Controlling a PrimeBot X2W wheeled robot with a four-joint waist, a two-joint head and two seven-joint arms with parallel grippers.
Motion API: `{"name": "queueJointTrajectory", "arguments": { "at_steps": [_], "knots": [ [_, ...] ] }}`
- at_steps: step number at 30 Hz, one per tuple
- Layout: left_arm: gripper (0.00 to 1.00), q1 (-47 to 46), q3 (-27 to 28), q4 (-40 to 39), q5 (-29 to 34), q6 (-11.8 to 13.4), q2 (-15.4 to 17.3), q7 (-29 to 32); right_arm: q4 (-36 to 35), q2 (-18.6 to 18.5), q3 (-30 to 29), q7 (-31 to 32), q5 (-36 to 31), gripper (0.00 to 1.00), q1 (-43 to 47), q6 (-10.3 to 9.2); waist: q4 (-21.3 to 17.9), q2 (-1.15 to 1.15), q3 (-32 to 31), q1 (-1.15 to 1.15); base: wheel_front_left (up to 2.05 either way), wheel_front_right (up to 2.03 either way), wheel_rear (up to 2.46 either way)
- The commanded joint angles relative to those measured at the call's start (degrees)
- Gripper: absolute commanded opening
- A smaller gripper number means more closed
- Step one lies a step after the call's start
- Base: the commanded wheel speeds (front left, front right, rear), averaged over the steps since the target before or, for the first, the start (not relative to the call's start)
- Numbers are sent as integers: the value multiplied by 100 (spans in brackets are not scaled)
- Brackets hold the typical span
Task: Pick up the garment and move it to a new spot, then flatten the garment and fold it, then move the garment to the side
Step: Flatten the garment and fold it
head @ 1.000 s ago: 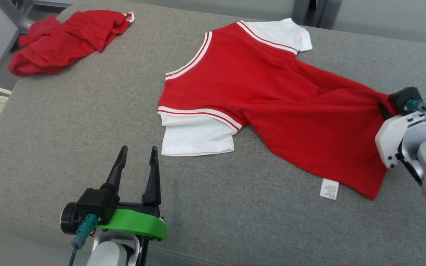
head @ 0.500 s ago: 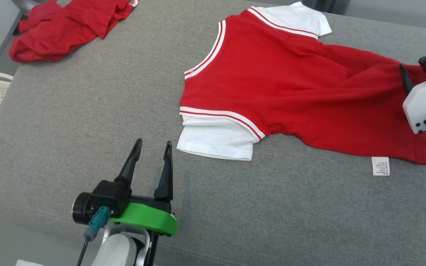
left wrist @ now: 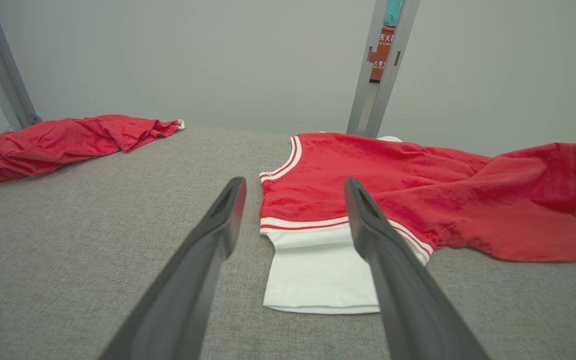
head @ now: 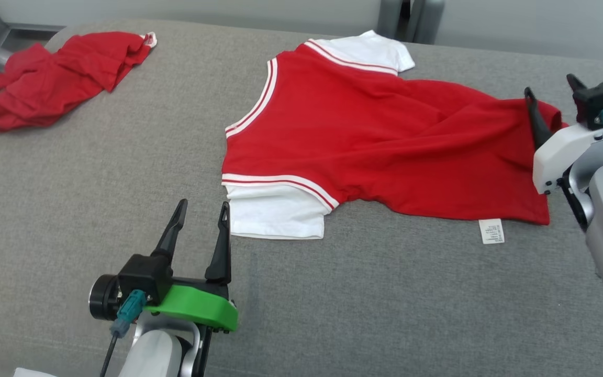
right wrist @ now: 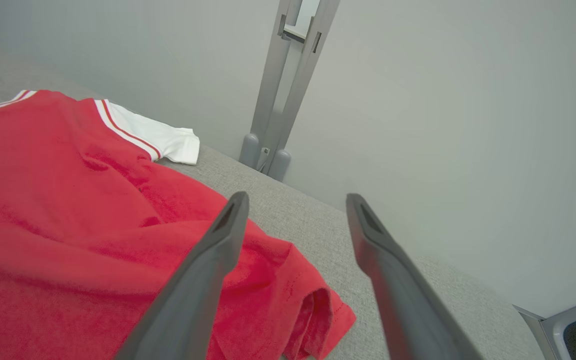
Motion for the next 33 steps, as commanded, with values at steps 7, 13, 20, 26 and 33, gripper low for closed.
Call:
{"name": "queueJointTrajectory", "arguments": {
  "at_steps": [7, 13, 20, 26, 33],
  "knots": [
    [100, 187, 276, 142, -85, -12, 32, -2, -1116, 585, -886, -44, -104, 100, 1270, -12, -652, 0, -717, 0, 0, 0, 0],
    [100, 429, 409, 233, -111, 2, 16, -2, -2091, 1253, -1556, -46, -373, 100, 2492, -11, -736, 0, -973, 0, 0, 0, 0],
    [100, 664, 481, 310, -152, -1, 5, -2, -3066, 1818, -2138, -44, -414, 100, 3597, -11, -743, 0, -1124, 0, 0, 0, 0],
    [100, 655, 477, 383, -155, -12, 1, -2, -3418, 1877, -1958, 15, -73, 100, 3975, -11, -720, 0, -1156, 0, 0, 0, 0],
    [100, 561, 498, 456, -217, 25, -4, -2, -3553, 1868, -1632, 47, 284, 100, 4140, -11, -679, 0, -1158, 0, 0, 0, 0]
  ]
}}
